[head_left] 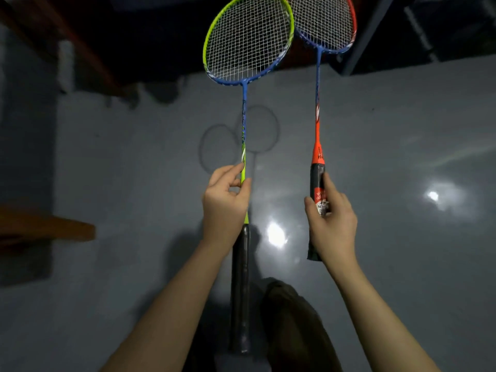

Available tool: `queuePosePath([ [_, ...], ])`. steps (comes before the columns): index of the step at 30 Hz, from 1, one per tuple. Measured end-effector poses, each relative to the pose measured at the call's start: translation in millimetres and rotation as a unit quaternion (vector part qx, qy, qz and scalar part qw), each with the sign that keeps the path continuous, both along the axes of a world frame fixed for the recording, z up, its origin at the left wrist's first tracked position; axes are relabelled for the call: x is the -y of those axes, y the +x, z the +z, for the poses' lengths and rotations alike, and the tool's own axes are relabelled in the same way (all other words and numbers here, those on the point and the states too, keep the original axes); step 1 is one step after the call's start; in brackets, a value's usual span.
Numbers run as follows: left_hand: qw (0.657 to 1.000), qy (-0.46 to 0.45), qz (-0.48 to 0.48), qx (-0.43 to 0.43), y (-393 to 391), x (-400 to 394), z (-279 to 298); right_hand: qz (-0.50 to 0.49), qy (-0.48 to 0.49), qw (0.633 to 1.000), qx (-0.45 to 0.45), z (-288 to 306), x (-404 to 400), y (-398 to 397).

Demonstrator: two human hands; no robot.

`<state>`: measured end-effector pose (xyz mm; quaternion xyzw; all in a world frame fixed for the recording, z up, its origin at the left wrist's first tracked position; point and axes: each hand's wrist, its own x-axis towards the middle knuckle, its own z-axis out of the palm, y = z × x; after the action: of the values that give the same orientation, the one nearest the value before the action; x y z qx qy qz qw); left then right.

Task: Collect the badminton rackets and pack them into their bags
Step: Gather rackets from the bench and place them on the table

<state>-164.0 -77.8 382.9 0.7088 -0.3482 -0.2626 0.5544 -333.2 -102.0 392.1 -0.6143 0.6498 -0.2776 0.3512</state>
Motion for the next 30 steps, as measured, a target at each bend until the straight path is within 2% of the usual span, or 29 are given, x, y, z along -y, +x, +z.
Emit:
queuePosePath([
  [6,1.0,-0.002,0.01,0.028,-3,-9,197,0.028,-0.013,0.998,0.047,189,-1,-4],
  [9,0.998,0.006,0.037,0.041,-7,-11,269,0.064,-0.033,0.995,0.074,262,6,-8],
  [12,0.995,-0.008,0.069,0.078,-9,-9,318,0.106,-0.056,0.989,0.089,310,22,-11],
  [19,0.973,-0.055,0.119,0.191,19,28,378,0.169,-0.106,0.976,0.083,356,75,19],
  [24,0.961,-0.073,0.143,0.226,69,56,383,0.191,-0.121,0.97,0.094,359,111,64],
  [30,0.957,-0.064,0.156,0.237,168,131,385,0.185,-0.138,0.97,0.081,364,190,160],
])
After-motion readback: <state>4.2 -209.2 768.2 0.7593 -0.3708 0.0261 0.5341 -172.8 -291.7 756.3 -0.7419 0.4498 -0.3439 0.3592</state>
